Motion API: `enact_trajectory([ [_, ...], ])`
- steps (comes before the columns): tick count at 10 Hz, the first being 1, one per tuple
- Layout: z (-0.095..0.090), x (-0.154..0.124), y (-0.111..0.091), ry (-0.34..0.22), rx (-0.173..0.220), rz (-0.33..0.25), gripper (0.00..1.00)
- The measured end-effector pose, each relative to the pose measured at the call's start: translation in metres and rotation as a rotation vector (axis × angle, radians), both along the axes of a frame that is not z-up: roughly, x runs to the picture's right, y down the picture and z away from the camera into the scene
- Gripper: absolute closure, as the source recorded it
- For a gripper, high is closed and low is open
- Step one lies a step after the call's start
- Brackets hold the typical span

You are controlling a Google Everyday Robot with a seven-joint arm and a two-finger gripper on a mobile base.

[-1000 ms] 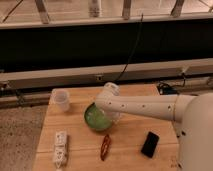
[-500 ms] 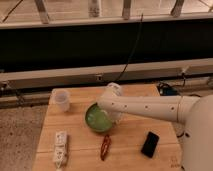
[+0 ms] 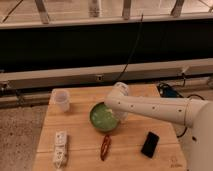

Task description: Drag the ceramic bowl in a circle

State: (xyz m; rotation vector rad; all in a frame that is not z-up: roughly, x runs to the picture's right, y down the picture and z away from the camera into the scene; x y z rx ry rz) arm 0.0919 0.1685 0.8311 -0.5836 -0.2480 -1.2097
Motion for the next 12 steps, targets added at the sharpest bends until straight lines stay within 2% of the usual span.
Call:
enact_trajectory([
  [3, 0.002, -0.004, -0.002, -0.026, 0.005, -0.027, 1.0],
  [7, 0.008, 0.006, -0.011, -0.039, 0.015, -0.044, 1.0],
  [12, 0.01, 0.0, -0.018, -0.076, 0.02, -0.092, 1.0],
])
